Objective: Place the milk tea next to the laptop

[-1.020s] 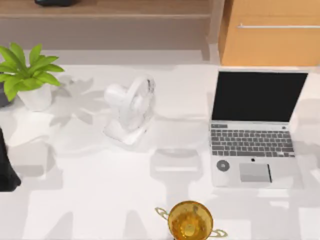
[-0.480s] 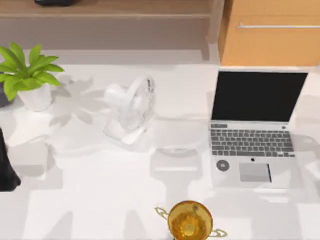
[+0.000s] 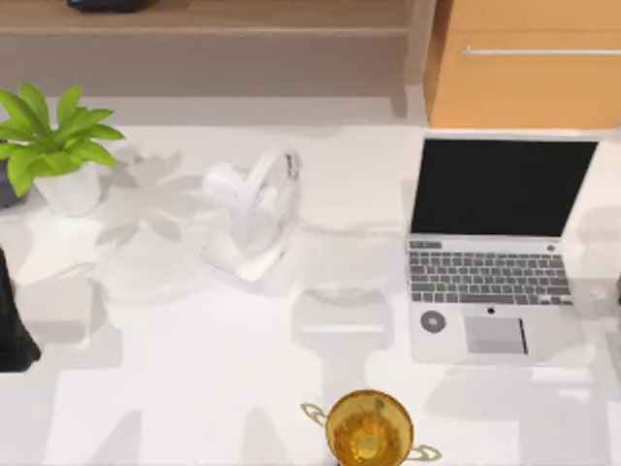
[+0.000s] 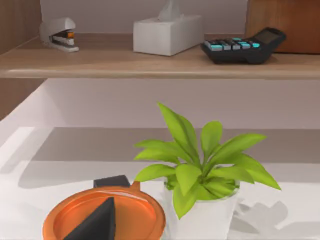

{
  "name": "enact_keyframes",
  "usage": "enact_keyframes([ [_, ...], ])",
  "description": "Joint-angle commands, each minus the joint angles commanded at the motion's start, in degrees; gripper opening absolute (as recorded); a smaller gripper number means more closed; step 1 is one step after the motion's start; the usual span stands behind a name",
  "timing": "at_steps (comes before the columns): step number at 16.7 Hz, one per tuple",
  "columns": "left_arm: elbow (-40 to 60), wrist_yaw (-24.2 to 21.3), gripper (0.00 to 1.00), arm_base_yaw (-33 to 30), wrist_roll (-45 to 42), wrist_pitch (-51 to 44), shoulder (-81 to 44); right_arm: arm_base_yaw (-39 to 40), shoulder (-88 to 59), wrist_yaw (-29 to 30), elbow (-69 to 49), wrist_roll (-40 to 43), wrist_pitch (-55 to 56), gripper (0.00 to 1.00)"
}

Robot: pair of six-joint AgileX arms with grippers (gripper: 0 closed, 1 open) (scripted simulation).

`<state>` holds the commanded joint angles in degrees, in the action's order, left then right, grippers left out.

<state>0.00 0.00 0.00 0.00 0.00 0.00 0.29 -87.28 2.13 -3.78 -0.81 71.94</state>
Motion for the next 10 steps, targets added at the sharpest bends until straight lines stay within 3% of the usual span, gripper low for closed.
enact_keyframes([
  [3, 0.0, 0.0, 1.00, 0.0, 0.0, 0.0, 0.0, 0.0, 0.0, 0.0, 0.0, 0.0, 0.0, 0.00],
  [10, 0.0, 0.0, 1.00, 0.0, 0.0, 0.0, 0.0, 0.0, 0.0, 0.0, 0.0, 0.0, 0.0, 0.53],
])
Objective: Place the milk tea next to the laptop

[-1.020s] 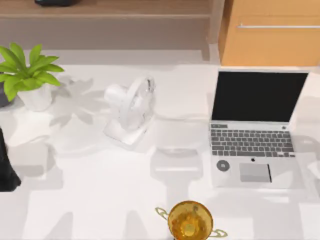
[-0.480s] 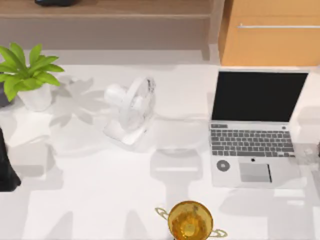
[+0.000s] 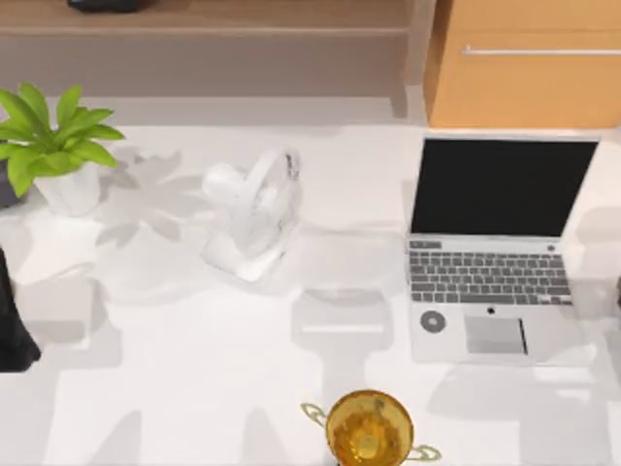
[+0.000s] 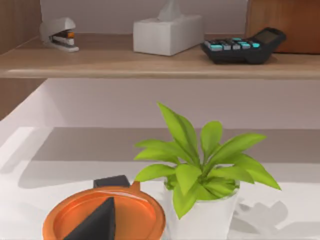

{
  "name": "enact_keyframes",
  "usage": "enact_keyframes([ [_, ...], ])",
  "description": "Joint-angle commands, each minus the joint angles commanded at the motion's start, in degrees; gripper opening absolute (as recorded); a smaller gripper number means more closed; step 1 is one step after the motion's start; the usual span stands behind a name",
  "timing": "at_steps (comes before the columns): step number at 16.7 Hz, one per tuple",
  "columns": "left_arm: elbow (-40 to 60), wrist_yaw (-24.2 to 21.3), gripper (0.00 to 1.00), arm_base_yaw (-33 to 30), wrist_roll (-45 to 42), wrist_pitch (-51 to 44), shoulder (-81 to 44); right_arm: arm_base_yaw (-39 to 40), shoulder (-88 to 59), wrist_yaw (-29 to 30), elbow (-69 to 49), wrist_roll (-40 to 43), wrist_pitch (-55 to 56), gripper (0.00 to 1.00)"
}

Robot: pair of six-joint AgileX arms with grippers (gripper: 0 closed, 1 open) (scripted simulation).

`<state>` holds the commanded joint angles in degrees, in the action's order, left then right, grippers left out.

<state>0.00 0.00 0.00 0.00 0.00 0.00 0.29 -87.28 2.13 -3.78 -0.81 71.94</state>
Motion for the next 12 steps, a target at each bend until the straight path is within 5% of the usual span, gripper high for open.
enact_keyframes([
  [6, 0.0, 0.0, 1.00, 0.0, 0.0, 0.0, 0.0, 0.0, 0.0, 0.0, 0.0, 0.0, 0.0, 0.98],
  [12, 0.0, 0.0, 1.00, 0.0, 0.0, 0.0, 0.0, 0.0, 0.0, 0.0, 0.0, 0.0, 0.0, 1.00],
])
